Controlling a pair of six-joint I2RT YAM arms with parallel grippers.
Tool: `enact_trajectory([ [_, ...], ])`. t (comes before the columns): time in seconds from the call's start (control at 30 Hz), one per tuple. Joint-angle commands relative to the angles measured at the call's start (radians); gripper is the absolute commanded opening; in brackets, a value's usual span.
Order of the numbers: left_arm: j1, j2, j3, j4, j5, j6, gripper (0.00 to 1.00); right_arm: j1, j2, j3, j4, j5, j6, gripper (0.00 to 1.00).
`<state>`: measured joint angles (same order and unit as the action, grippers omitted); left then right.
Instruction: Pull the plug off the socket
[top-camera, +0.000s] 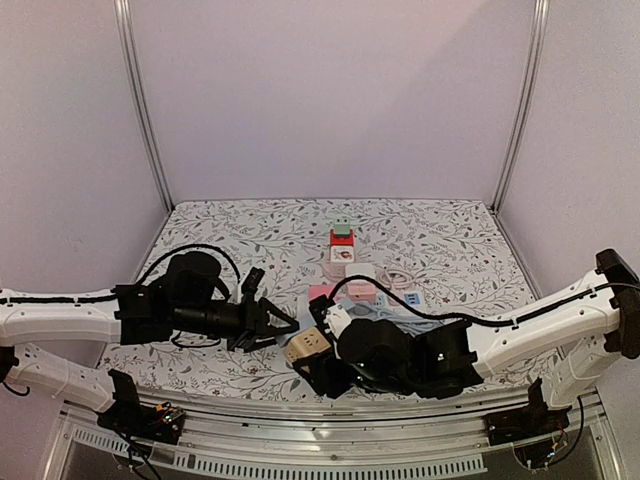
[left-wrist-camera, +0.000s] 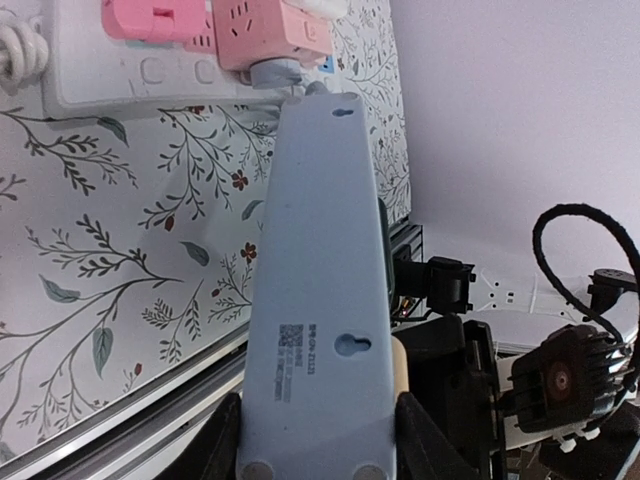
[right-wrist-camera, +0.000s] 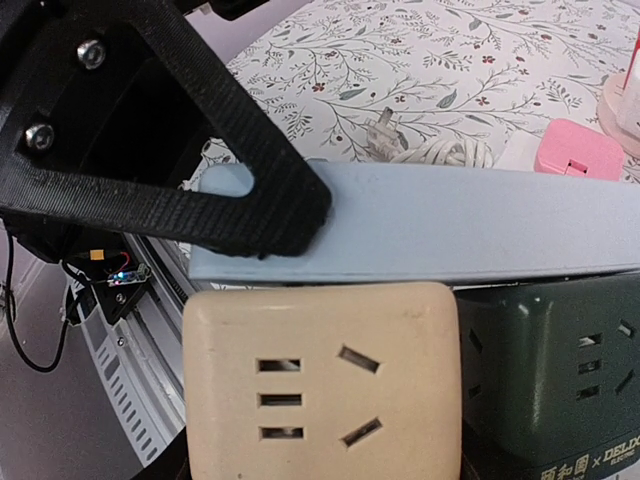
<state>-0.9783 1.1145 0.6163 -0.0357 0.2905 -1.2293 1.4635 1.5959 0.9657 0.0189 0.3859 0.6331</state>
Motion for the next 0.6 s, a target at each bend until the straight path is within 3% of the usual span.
enact_trajectory([
  [0.0, 0.027, -0.008, -0.004, -0.046, -0.056, 0.044, 0.00, 0.006, -0.040, 0.061, -0.058, 0.077, 0.024, 0.00],
  [0.17, 0.027, -0.006, -0.003, -0.046, -0.040, 0.049, 0.00, 0.006, -0.052, 0.061, -0.055, 0.045, -0.006, 0.00],
  [0.57, 0.050, 0.000, -0.013, -0.018, 0.017, 0.082, 0.00, 0.004, -0.066, 0.088, -0.055, -0.245, -0.157, 0.00],
])
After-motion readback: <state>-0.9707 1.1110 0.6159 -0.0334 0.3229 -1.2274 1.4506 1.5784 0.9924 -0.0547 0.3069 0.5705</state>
